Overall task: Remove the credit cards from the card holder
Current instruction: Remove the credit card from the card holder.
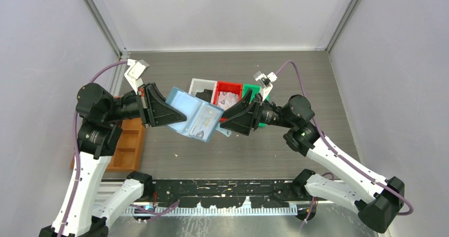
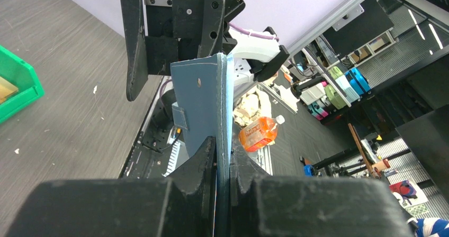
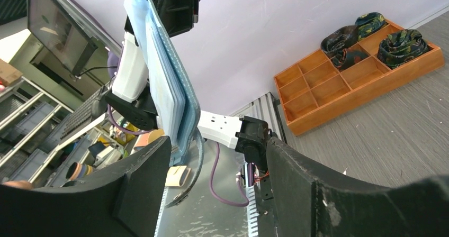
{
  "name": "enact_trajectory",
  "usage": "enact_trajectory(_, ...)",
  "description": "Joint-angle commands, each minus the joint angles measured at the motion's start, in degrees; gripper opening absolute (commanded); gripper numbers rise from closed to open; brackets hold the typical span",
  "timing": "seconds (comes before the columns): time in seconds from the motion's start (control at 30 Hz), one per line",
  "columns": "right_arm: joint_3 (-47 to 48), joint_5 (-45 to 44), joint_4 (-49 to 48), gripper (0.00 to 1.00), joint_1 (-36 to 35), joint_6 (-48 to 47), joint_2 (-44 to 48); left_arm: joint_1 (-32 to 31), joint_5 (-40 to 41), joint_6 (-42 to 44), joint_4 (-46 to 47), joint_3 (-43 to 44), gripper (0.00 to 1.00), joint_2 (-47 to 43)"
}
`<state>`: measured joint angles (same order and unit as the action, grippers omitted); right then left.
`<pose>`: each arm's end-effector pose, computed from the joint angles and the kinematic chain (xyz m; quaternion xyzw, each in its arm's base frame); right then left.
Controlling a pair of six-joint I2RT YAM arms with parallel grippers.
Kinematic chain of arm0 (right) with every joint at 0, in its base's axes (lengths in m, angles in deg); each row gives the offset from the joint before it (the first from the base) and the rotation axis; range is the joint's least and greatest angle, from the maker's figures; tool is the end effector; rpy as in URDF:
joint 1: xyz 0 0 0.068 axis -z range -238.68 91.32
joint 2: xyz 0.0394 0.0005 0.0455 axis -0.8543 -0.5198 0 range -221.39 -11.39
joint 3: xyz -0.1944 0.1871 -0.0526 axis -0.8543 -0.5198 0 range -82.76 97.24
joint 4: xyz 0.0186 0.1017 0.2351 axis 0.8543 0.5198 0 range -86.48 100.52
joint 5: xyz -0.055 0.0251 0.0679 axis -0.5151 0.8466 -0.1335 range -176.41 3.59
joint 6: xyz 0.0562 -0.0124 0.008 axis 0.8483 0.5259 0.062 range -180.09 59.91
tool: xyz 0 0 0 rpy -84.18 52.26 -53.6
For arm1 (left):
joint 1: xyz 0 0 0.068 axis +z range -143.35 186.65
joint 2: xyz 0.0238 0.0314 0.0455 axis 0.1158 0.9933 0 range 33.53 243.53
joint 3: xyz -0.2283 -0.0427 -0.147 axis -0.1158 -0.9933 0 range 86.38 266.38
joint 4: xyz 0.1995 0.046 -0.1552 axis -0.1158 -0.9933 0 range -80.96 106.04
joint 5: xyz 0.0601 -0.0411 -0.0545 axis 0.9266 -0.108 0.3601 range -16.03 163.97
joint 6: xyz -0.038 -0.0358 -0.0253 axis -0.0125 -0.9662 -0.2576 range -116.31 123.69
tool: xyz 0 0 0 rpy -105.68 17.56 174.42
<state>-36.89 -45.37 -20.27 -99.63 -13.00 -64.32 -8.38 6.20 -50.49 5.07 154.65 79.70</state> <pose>0.1378 0.1557 0.3862 -0.2510 0.5731 0.6726 0.3951 0.1096 -0.0692 0.4688 0.2290 0.6411 -0.6556 0.3266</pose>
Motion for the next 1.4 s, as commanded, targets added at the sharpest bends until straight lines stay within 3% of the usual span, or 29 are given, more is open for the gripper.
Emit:
enact_trajectory(0.0,2.4,0.3,-3.6,0.71,-0.6,0.3,-0.5,-0.1,-0.6,-0.9,3.4,2.7,0.00,-0.4)
enact_trajectory(1.37,4.7,-1.2,-6.5,0.70,-4.3,2.3,-5.1,-0.1,0.4,0.3,2.2,3.6,0.00,0.0)
